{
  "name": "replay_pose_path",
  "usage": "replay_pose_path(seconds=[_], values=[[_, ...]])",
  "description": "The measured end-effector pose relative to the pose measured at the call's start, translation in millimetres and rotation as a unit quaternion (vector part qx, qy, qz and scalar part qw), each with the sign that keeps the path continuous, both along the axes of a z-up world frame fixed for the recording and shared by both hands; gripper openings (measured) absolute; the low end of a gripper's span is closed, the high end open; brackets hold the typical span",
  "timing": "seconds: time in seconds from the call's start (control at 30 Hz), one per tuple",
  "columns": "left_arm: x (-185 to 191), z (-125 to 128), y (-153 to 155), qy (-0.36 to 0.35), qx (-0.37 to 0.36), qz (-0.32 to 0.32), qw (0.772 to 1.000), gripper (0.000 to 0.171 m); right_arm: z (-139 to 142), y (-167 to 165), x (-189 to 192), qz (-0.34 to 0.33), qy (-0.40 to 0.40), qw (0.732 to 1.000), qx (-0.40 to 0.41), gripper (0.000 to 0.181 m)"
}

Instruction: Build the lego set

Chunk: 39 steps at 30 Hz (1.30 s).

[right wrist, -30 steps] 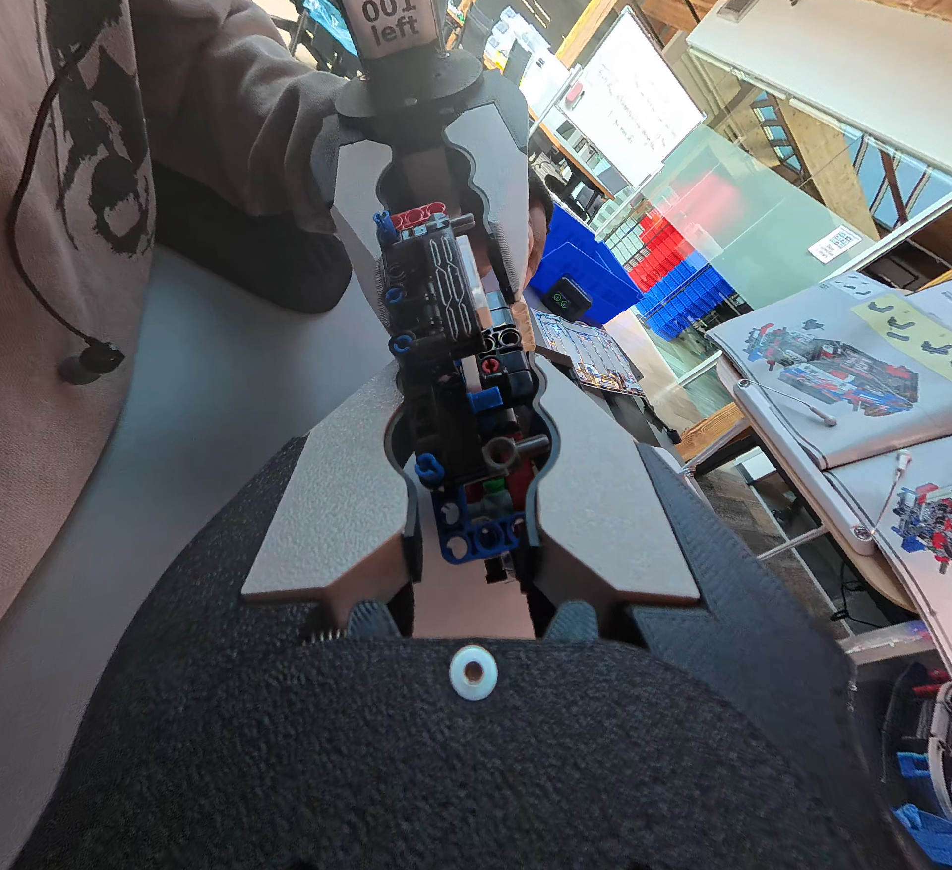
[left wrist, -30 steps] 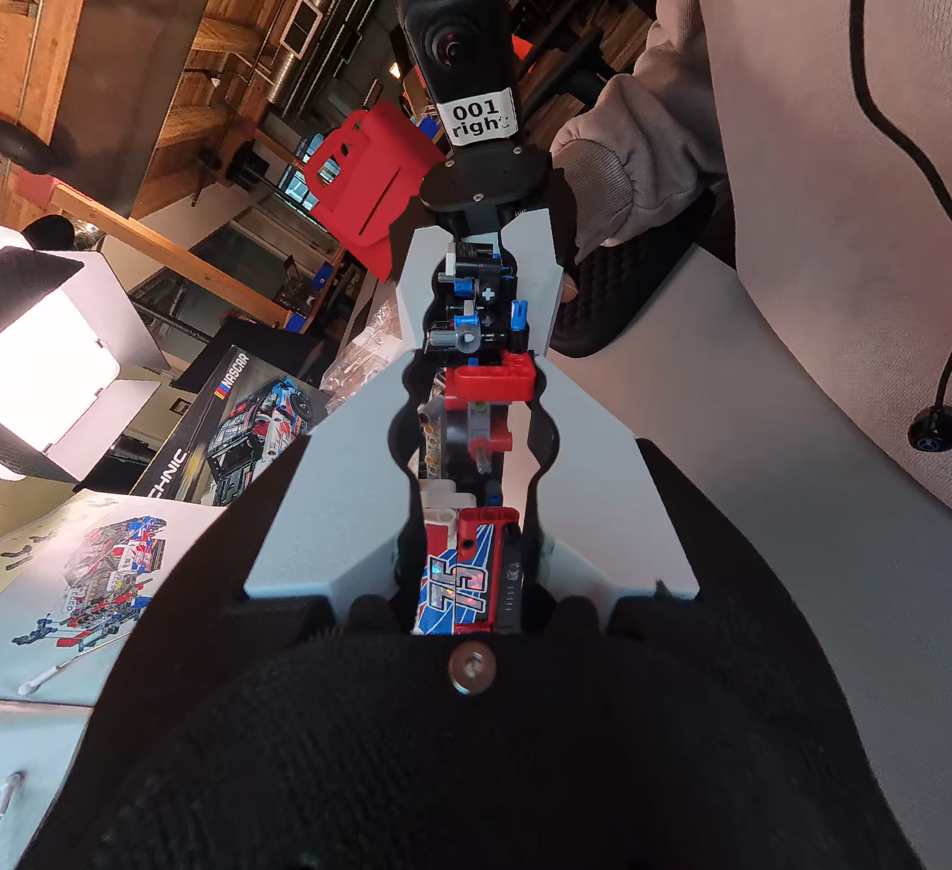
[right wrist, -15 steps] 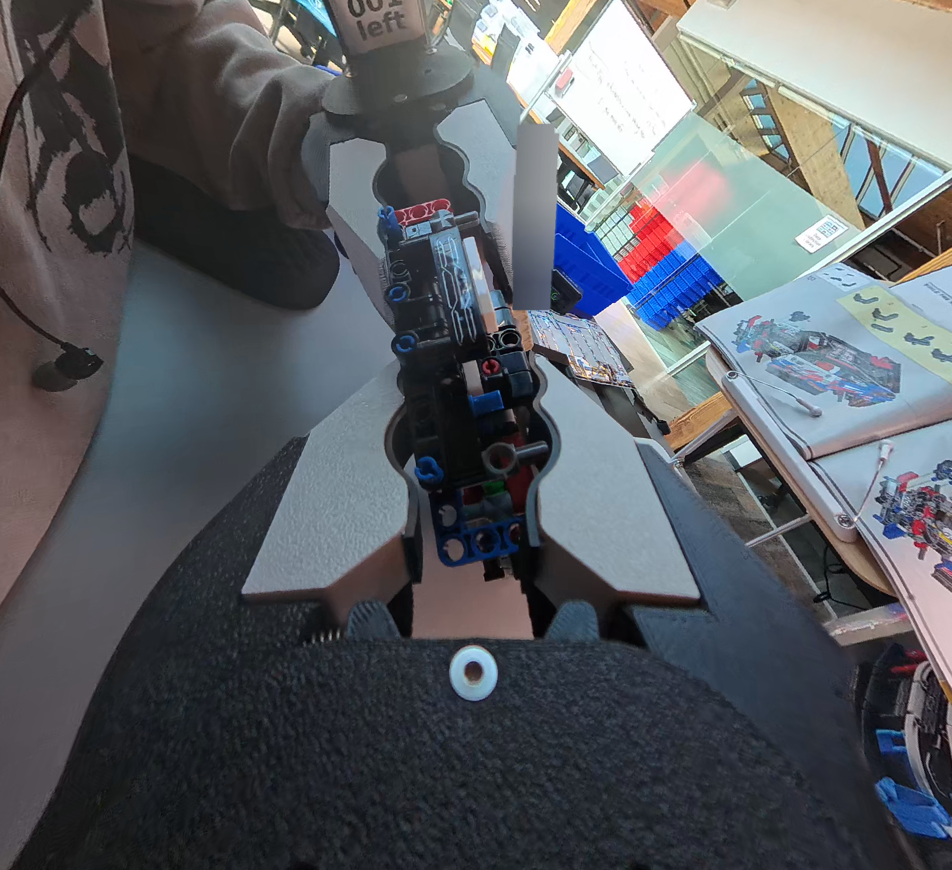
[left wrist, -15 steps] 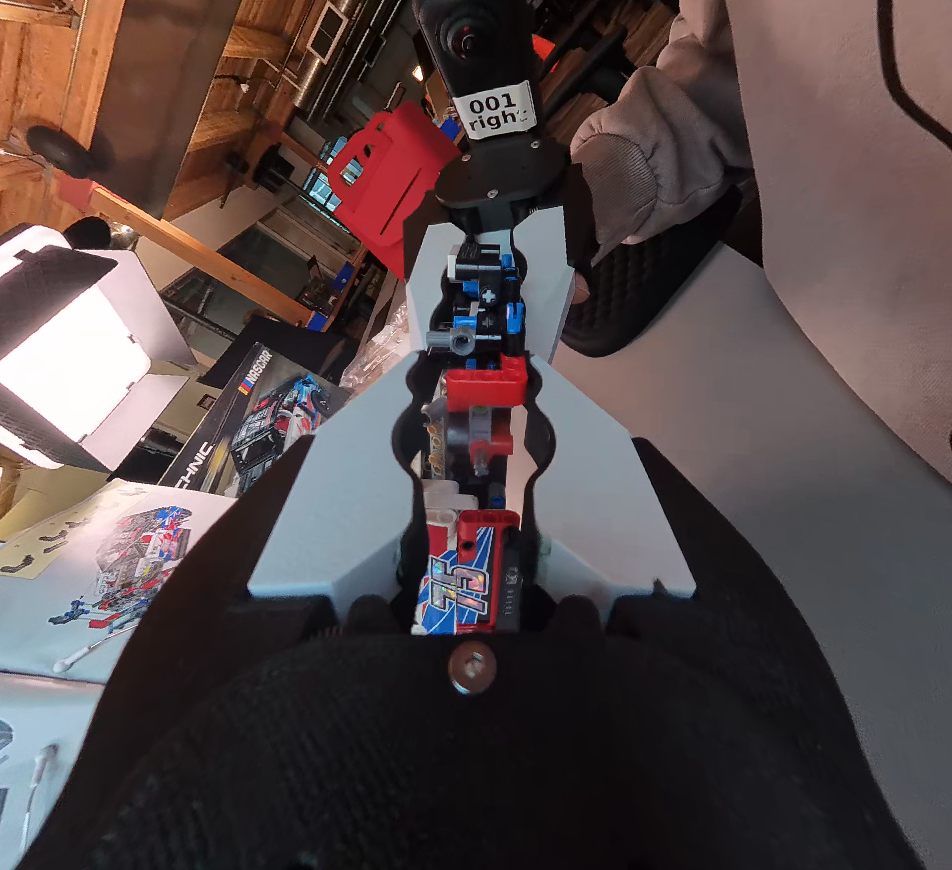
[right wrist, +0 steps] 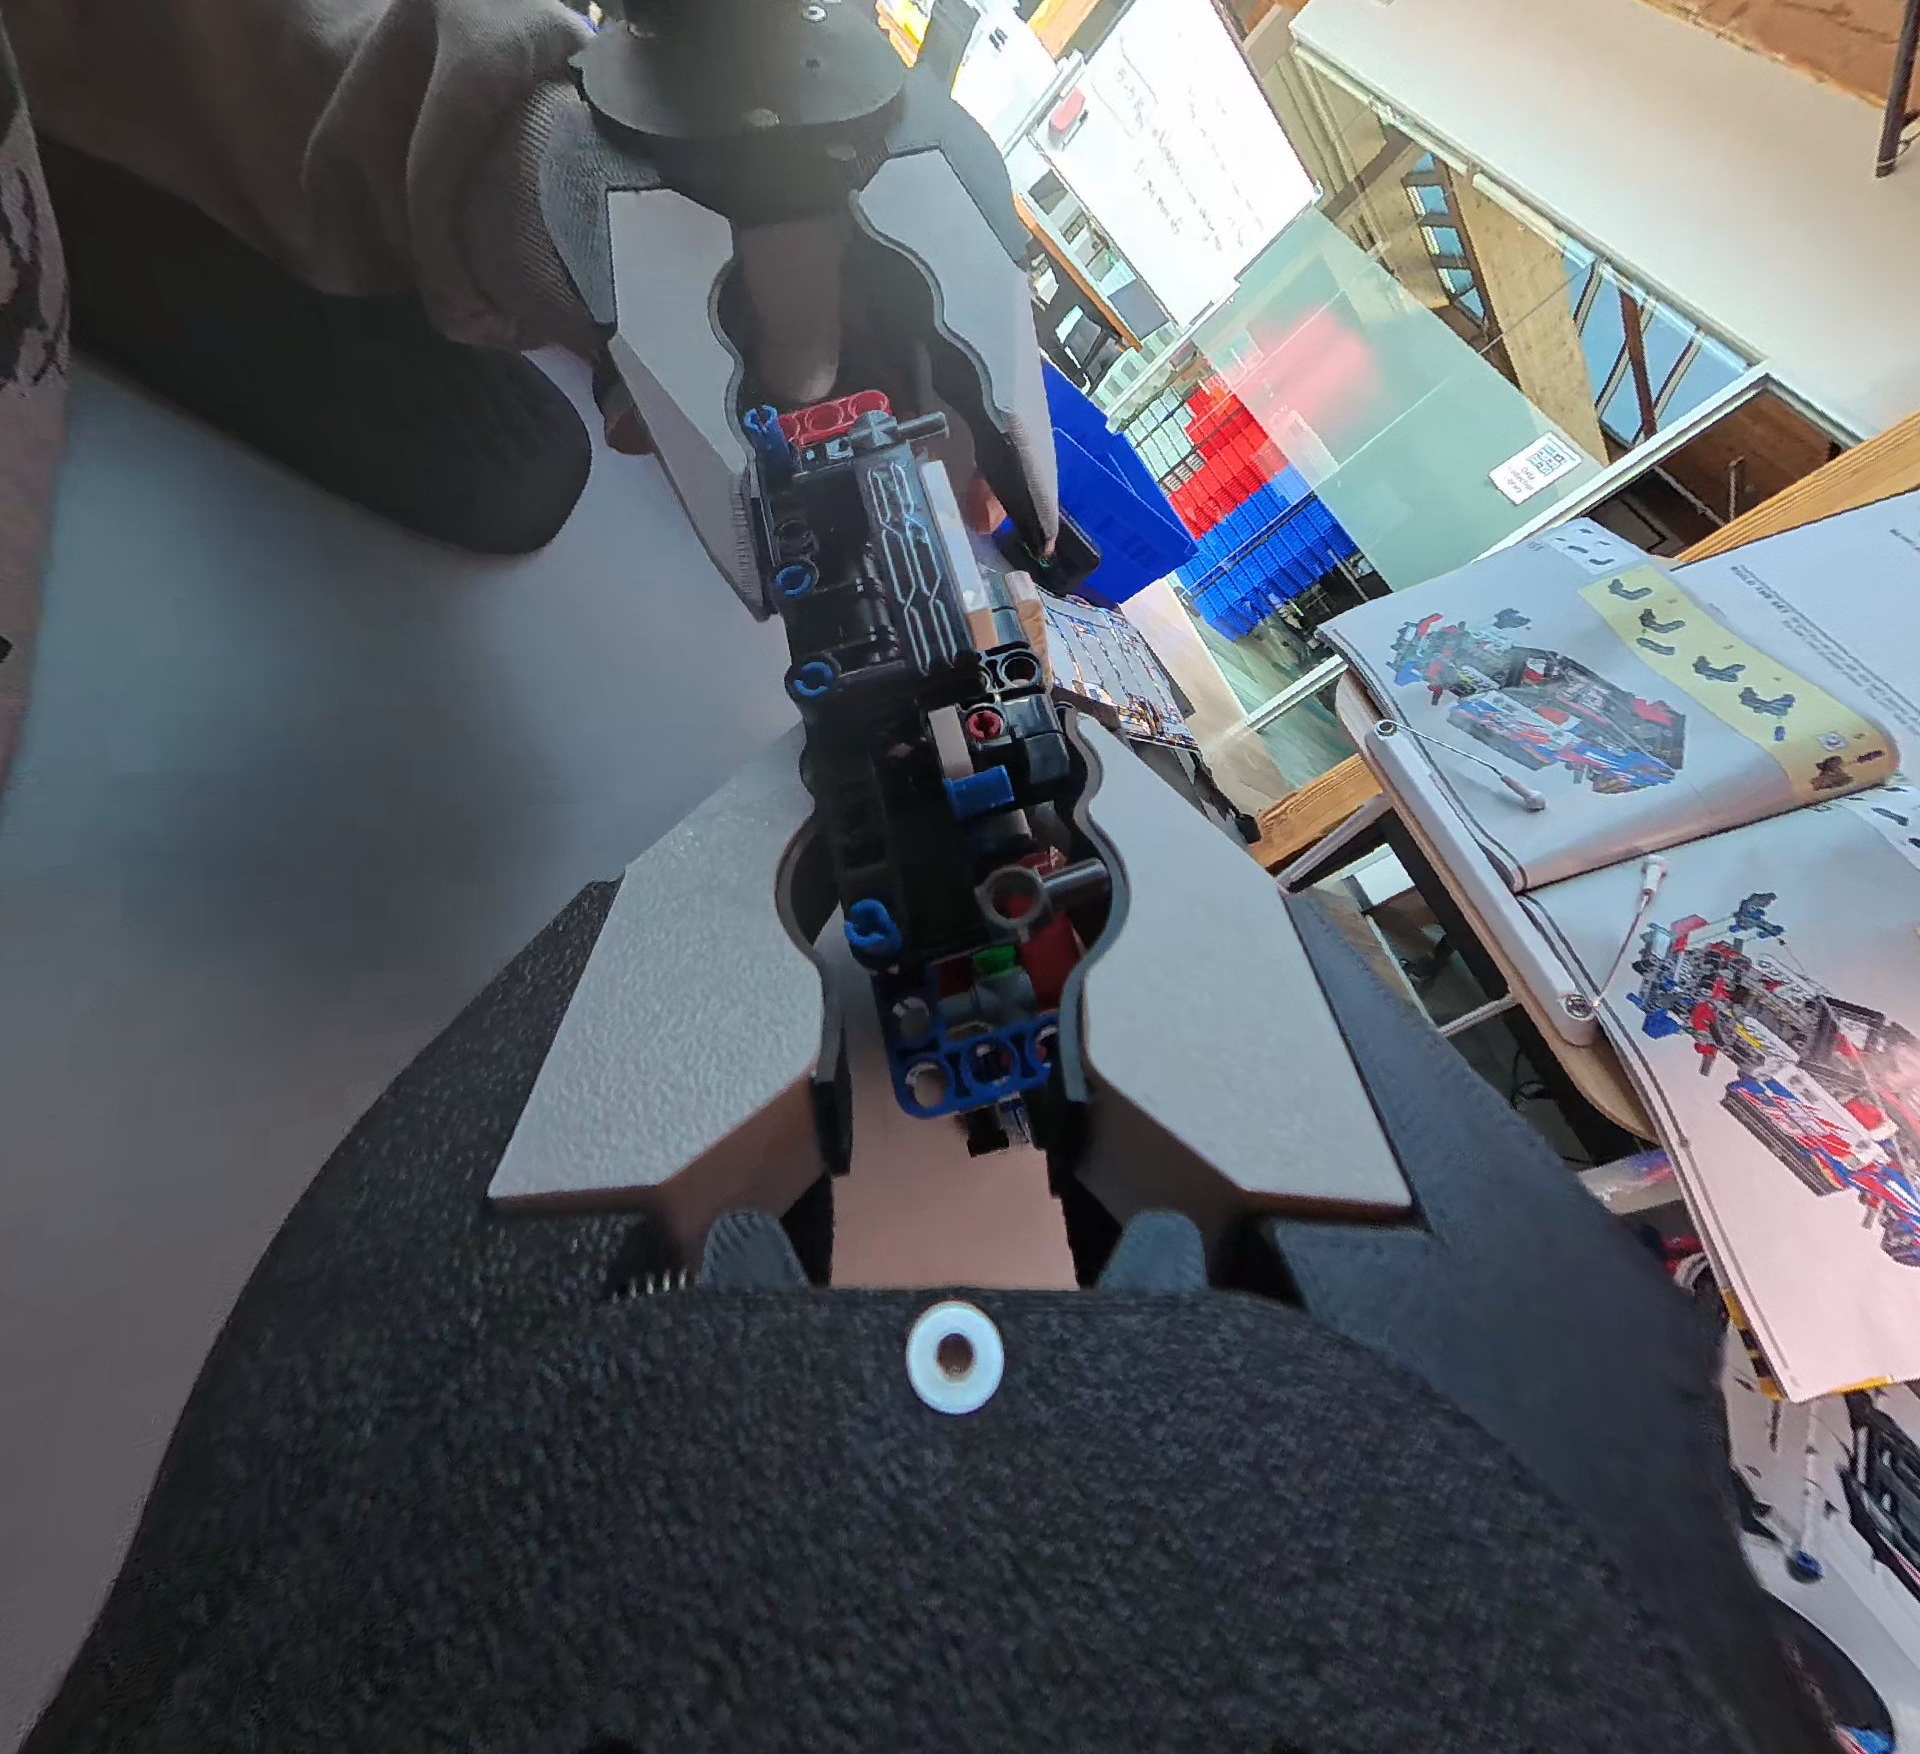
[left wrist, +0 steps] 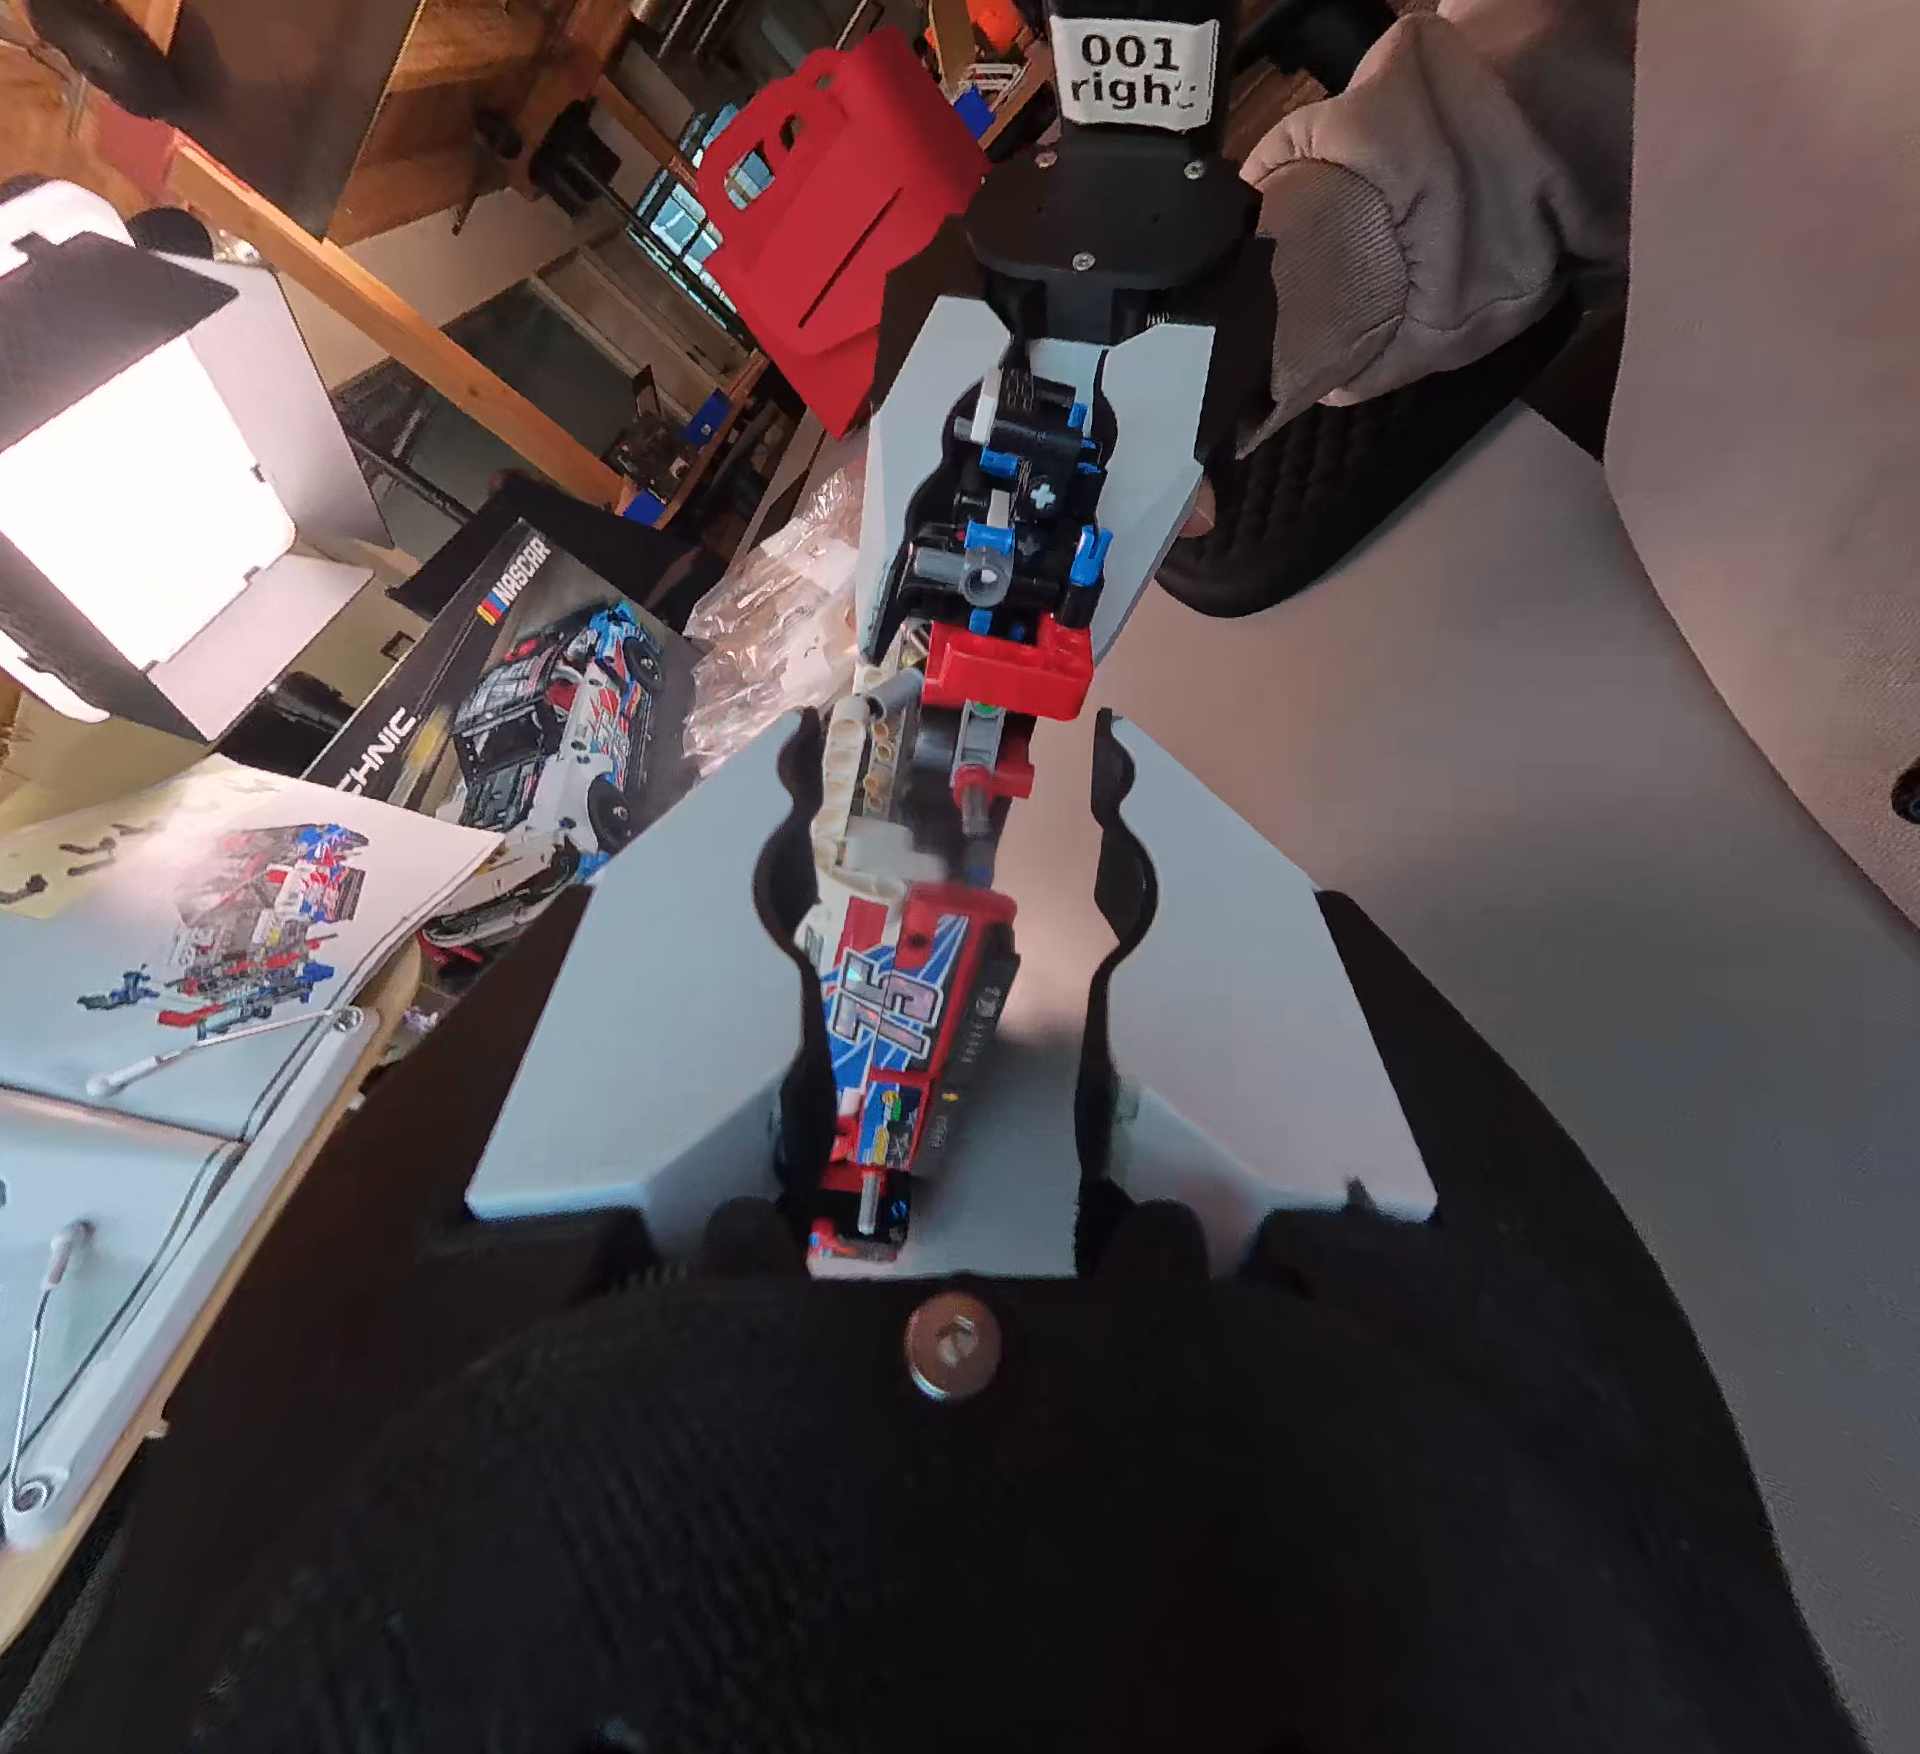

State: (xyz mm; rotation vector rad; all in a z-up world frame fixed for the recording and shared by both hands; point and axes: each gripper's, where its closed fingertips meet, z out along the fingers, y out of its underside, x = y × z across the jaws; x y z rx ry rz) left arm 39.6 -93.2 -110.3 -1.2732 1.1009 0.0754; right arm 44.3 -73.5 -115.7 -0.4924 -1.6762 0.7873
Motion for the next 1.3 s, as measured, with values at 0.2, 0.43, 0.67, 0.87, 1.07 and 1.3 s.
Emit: replay_pose_path(seconds=[0.2, 0.43, 0.67, 0.87, 1.07, 1.3], values=[[-27, -41, 19, -0.008, -0.073, 0.08, 0.994, 0.055, -16, 23, -4, -0.069, 0.0, 0.995, 0.074, 0.038], [-26, -57, 32, -0.026, -0.123, 0.085, 0.988, 0.057, -40, 60, -10, -0.175, -0.014, 0.973, 0.153, 0.037], [-35, -89, 68, 0.021, -0.151, 0.152, 0.976, 0.049, -70, 88, -23, -0.233, -0.053, 0.938, 0.251, 0.038], [-53, -128, 84, 0.091, -0.187, 0.181, 0.961, 0.046, -116, 88, -31, -0.216, -0.123, 0.919, 0.306, 0.05], [-61, -124, 89, 0.062, -0.192, 0.197, 0.96, 0.042, -116, 87, -31, -0.211, -0.14, 0.93, 0.268, 0.054], [-65, -135, 92, 0.075, -0.213, 0.208, 0.952, 0.046, -118, 73, -16, -0.183, -0.189, 0.95, 0.168, 0.059]])
